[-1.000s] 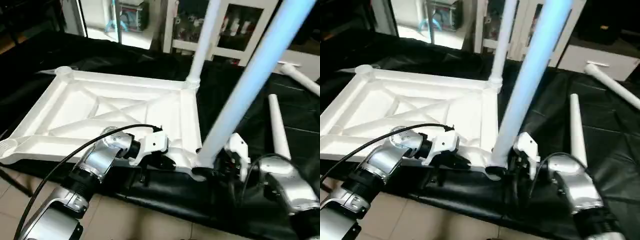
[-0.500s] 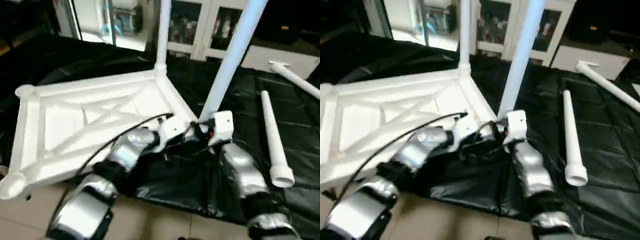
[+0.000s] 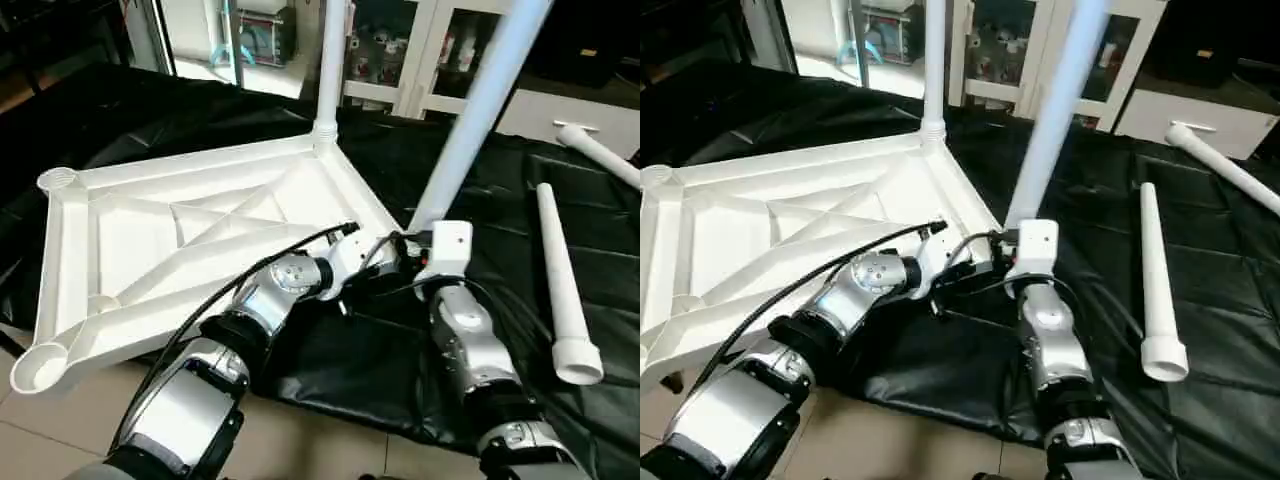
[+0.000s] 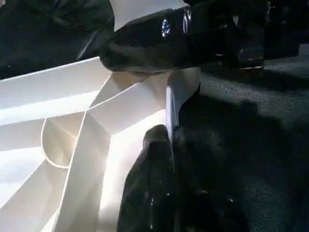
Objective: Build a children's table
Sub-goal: Rotate leg to tighten, then rotate table base
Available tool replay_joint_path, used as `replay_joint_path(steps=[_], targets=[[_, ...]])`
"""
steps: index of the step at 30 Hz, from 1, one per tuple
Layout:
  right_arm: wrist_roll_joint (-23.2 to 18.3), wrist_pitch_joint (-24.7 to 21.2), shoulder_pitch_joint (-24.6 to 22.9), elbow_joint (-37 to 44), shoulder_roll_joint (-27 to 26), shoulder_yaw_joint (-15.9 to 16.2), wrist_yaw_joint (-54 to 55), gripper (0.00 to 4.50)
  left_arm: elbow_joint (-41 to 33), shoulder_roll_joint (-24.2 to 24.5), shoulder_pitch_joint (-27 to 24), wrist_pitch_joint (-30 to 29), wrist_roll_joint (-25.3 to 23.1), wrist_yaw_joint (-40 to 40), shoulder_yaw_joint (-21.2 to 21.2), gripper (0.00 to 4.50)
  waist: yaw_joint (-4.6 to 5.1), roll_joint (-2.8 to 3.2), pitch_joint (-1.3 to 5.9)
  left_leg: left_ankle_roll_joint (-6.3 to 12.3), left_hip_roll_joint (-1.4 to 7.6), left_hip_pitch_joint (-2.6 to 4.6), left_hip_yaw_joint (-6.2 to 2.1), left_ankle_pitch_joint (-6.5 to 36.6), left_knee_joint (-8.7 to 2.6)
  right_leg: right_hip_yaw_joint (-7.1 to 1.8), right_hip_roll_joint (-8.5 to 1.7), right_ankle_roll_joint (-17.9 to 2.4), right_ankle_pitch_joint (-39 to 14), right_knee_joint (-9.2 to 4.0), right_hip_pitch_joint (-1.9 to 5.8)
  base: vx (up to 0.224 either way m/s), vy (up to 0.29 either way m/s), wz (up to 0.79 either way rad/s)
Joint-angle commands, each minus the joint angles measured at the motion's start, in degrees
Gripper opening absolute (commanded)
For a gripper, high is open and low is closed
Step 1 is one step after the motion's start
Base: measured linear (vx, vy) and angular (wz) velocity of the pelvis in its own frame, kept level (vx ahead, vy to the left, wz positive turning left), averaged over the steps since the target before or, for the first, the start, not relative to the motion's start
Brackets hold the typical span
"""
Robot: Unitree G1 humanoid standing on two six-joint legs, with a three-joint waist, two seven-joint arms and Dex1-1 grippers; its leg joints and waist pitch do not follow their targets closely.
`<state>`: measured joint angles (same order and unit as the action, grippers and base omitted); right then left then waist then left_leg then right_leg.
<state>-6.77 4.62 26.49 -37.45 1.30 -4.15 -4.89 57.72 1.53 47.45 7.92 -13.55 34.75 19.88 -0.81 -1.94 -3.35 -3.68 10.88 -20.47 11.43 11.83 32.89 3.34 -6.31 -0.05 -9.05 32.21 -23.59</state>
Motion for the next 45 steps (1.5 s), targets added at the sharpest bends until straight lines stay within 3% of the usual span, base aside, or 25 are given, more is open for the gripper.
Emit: replay_joint_path(steps=[1,3,4,6,10,14,15,20,22,23,26,30,32,33,34,35,36,37,39,40,41,42,43,45], targets=[[-2.6,1.6,-1.5,4.0,-2.3,2.9,-5.5,3.39,2.9,-0.5,0.3,1.0,-0.1,-3.5,-0.8,0.00,-0.03,-0.31,2.49,3.51,2.14,0.18,-0.84,15.5,-4.78,-1.94,-1.98,-10.2,-16.4,-3.73,1.81,0.000,0.000,0.00],[-2.6,2.0,-2.6,6.3,-1.5,2.4,-5.4,3.48,3.3,-0.2,0.4,2.0,-0.3,-2.4,-0.7,0.00,-0.08,-0.27,2.62,3.84,2.22,-0.03,-0.93,14.9,-4.72,-1.88,-2.04,-10.0,-15.7,-3.58,1.95,0.000,0.000,0.00],[-2.3,2.4,-2.9,7.1,-1.2,2.2,-5.4,3.73,3.6,-0.2,0.5,2.5,-0.3,-1.9,-0.6,0.00,-0.04,-0.37,2.78,4.17,2.24,-0.18,-0.96,13.3,-4.64,-1.85,-2.06,-10.4,-13.8,-3.24,2.14,0.000,0.000,0.00],[-1.6,2.4,-4.3,10.1,-0.2,2.2,-5.1,3.83,4.1,0.0,0.7,3.5,-0.5,-1.8,-0.6,0.00,-0.23,-0.30,3.00,5.16,2.20,0.10,-0.72,10.3,-4.22,-1.87,-2.07,-11.3,-10.5,-2.96,1.96,0.000,0.000,0.00],[-1.9,1.9,-7.9,17.2,1.4,2.5,-6.7,3.83,5.1,0.2,1.3,5.6,-0.4,-1.9,-0.9,0.00,-0.42,-0.18,3.00,7.86,2.08,0.02,-0.50,6.1,-3.74,-1.82,-1.80,-12.9,-4.3,-2.27,2.20,0.000,0.000,0.00],[-1.6,1.2,-13.8,26.3,3.7,2.9,-8.7,3.83,6.7,-0.2,2.4,9.9,-0.6,-3.8,-1.4,0.00,-1.09,-0.19,3.02,8.88,2.21,0.04,-0.52,6.2,-3.67,-1.89,-1.92,-12.6,-4.2,-2.22,2.39,0.000,0.000,0.00],[-1.9,0.7,-15.4,28.5,4.2,2.1,-8.2,3.83,7.2,-0.7,2.9,10.9,-0.1,-5.9,-2.4,0.00,-1.05,-0.42,2.92,8.74,2.22,0.01,-0.48,7.0,-3.77,-1.90,-1.91,-12.6,-5.5,-2.40,2.33,0.000,0.000,0.00],[-2.7,-0.4,-18.6,32.5,5.0,0.6,-7.2,3.89,7.5,-1.5,3.4,10.9,2.7,-4.3,-5.0,0.79,-1.35,-0.37,2.99,7.34,2.24,0.10,-0.55,9.4,-3.89,-2.00,-2.15,-12.2,-10.0,-2.76,2.23,0.000,0.000,0.00],[-3.1,-1.6,-20.9,34.8,5.1,0.2,-6.9,3.89,7.6,-1.6,3.7,11.4,3.6,-5.4,-6.3,0.94,-1.31,-0.27,3.12,7.65,2.23,-0.02,-0.60,7.2,-3.68,-1.88,-1.85,-12.9,-5.3,-2.21,2.31,0.000,0.000,0.00],[-3.2,-1.7,-21.2,35.0,5.1,0.2,-6.9,3.89,7.6,-1.6,3.7,11.6,3.8,-5.7,-6.6,1.01,-1.30,-0.42,3.25,8.48,2.21,0.05,-0.59,5.4,-3.47,-1.85,-1.82,-13.4,-2.2,-1.82,2.36,0.000,0.000,0.00],[-3.2,-2.2,-24.0,37.5,4.9,0.4,-6.9,3.89,6.2,-1.1,3.6,13.3,5.7,-7.4,-9.0,1.23,-1.43,0.04,3.55,10.62,2.01,0.01,-0.59,1.8,-2.99,-1.80,-1.84,-14.9,3.4,-1.22,2.59,0.000,0.000,0.00],[-3.9,-2.4,-26.1,40.2,5.4,0.9,-8.2,3.89,-4.0,2.0,-1.5,8.5,13.3,7.8,-11.3,1.39,-1.65,-0.12,3.43,11.66,2.04,-0.10,-0.42,1.4,-2.88,-1.83,-2.09,-16.4,3.3,-1.02,2.72,0.000,0.000,0.00],[-5.2,-3.1,-26.8,41.4,5.7,1.0,-9.4,3.89,-9.7,3.8,-4.2,5.3,16.0,14.0,-10.9,1.39,-1.49,-0.46,3.15,11.20,2.02,-0.18,-0.09,4.3,-2.86,-2.05,-1.80,-16.4,-0.1,-1.24,2.28,0.000,0.000,0.00],[-6.6,-3.7,-27.3,42.3,6.5,1.3,-11.4,3.89,-16.7,6.2,-7.3,1.3,19.0,19.5,-10.0,1.39,-1.83,-0.46,3.07,10.71,2.41,-0.50,-0.46,5.3,-3.22,-2.11,-2.28,-16.3,-2.2,-0.95,2.91,0.000,0.000,0.00],[-6.6,-3.7,-27.3,42.3,6.5,1.3,-11.4,3.89,-16.7,6.2,-7.3,1.3,19.0,19.5,-10.0,1.39,-1.69,-0.24,3.01,10.52,2.32,-0.41,-0.20,5.8,-3.13,-2.15,-1.89,-16.0,-3.1,-1.17,2.46,0.000,0.000,0.00],[-7.5,-4.3,-27.8,43.1,7.0,1.5,-12.7,3.89,-21.5,7.9,-9.4,-1.4,21.1,23.1,-9.3,1.39,-1.69,-0.09,2.98,10.06,2.33,0.06,-0.14,6.5,-3.14,-2.12,-1.73,-15.8,-4.0,-1.29,2.06,0.000,0.000,0.00],[-8.7,-5.2,-28.6,44.4,8.4,2.2,-15.5,3.89,-29.5,11.9,-12.9,-6.0,24.2,28.3,-7.4,1.39,-1.82,0.11,2.96,8.44,2.71,0.17,-0.37,8.0,-3.39,-2.14,-1.84,-15.6,-5.6,-1.10,2.12,0.000,0.000,0.00],[-9.3,-5.7,-28.9,44.8,9.0,2.6,-16.8,3.89,-32.0,13.3,-13.9,-7.9,25.0,29.8,-6.7,1.39,-1.61,-0.05,2.87,8.09,2.71,0.02,-0.27,8.3,-3.54,-2.22,-1.59,-15.3,-5.8,-1.09,2.15,0.000,0.000,0.00],[-10.5,-7.5,-29.8,45.9,11.0,3.9,-20.5,3.89,-37.2,17.3,-16.3,-12.5,25.7,33.0,-4.7,1.39,-1.49,0.31,2.73,6.59,2.68,0.23,-0.28,10.0,-3.68,-2.24,-1.35,-14.6,-6.9,-1.14,1.89,0.000,0.000,0.00],[-10.5,-7.5,-29.8,45.9,11.0,3.9,-20.5,3.89,-37.2,17.3,-16.3,-12.5,25.7,33.0,-4.7,1.39,-1.46,0.00,2.51,5.70,2.60,0.24,-0.19,11.2,-3.80,-2.31,-1.29,-13.8,-8.7,-1.37,1.73,0.000,0.000,0.00],[-11.0,-8.5,-30.0,46.2,11.9,4.6,-22.3,3.89,-37.3,18.9,-16.8,-13.2,23.6,33.7,-3.9,1.39,-1.36,-0.03,2.45,5.27,2.52,0.14,-0.17,11.6,-3.79,-2.39,-1.30,-13.3,-9.5,-1.53,1.73,0.000,0.000,0.00],[-11.2,-9.5,-30.0,46.5,12.9,5.4,-23.8,3.89,-34.5,20.0,-16.6,-11.2,17.9,32.9,-3.1,1.39,-1.46,-0.09,2.39,4.23,2.32,0.29,-0.19,12.5,-3.81,-2.55,-1.22,-11.6,-11.8,-1.91,1.55,0.000,0.000,0.00],[-11.2,-9.5,-30.0,46.5,12.9,5.4,-23.8,3.89,-34.5,20.0,-16.6,-11.2,17.9,32.9,-3.1,1.39,-1.35,-0.20,2.39,4.11,2.34,0.27,-0.21,12.5,-3.89,-2.64,-1.15,-10.9,-12.1,-2.06,1.62,0.000,0.000,0.00],[-11.0,-9.7,-29.8,46.4,13.2,5.6,-24.0,3.89,-27.8,18.5,-14.2,-6.8,12.2,26.6,-3.9,1.39,-1.39,-0.23,2.54,3.58,2.12,-0.06,-0.32,11.3,-3.74,-2.81,-1.30,-9.5,-11.9,-2.03,1.79,0.000,0.000,0.00]])
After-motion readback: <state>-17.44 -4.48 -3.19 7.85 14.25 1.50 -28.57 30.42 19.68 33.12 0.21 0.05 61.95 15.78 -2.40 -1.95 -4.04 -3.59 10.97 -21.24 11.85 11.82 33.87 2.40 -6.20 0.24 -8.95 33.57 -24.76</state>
